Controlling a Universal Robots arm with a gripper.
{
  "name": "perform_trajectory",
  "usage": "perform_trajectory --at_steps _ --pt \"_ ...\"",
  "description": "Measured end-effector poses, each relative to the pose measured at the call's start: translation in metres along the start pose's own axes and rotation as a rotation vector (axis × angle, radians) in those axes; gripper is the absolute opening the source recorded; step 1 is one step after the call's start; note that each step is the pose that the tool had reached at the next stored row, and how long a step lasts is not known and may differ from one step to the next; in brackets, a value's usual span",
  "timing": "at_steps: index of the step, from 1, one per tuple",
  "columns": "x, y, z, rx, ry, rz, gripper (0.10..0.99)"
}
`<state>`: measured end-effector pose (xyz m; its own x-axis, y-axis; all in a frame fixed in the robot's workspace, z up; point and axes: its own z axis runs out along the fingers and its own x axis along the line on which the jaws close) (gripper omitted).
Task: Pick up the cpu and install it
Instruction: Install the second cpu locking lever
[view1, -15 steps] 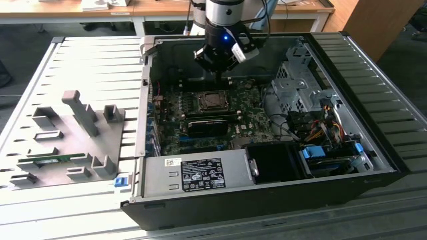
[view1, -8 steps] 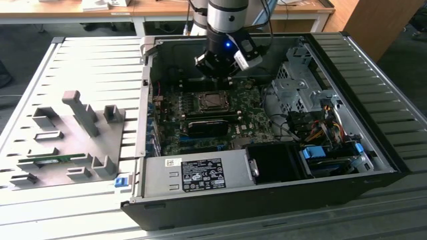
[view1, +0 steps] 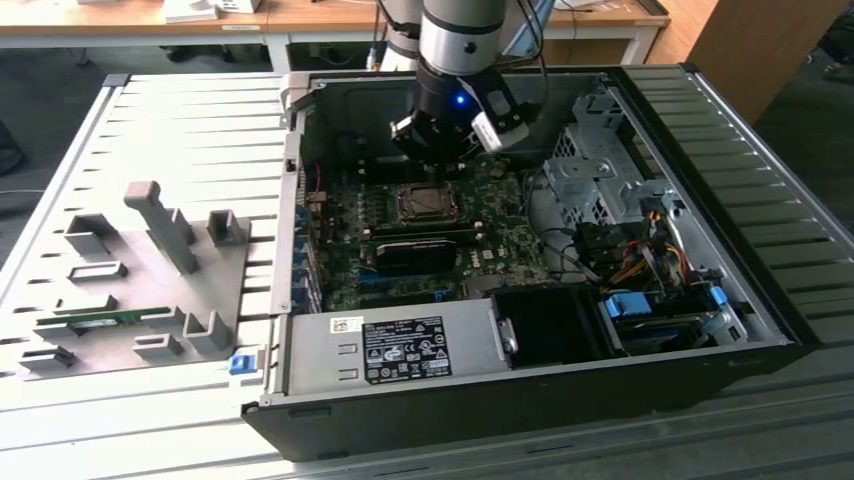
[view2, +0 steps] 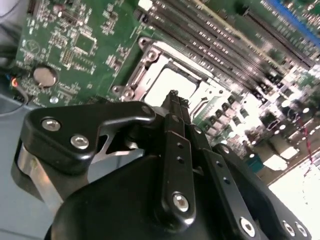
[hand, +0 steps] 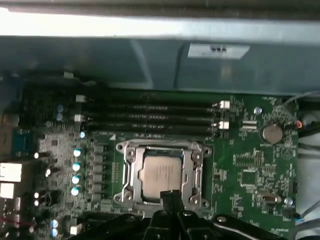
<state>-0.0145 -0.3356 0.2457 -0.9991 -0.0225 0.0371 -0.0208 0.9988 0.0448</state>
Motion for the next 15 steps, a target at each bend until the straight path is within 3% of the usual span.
perform_trajectory --at_steps 3,9,15 --pt "0.0001 -0.0078 0.0012 -0.002 0.0047 0.0 0.106" --pt "0.0004 -0.0227 0.0031 -0.002 0.0052 0.0 0.106" --pt "0.003 -0.0254 0.0039 -0.002 0.0052 0.001 0.106"
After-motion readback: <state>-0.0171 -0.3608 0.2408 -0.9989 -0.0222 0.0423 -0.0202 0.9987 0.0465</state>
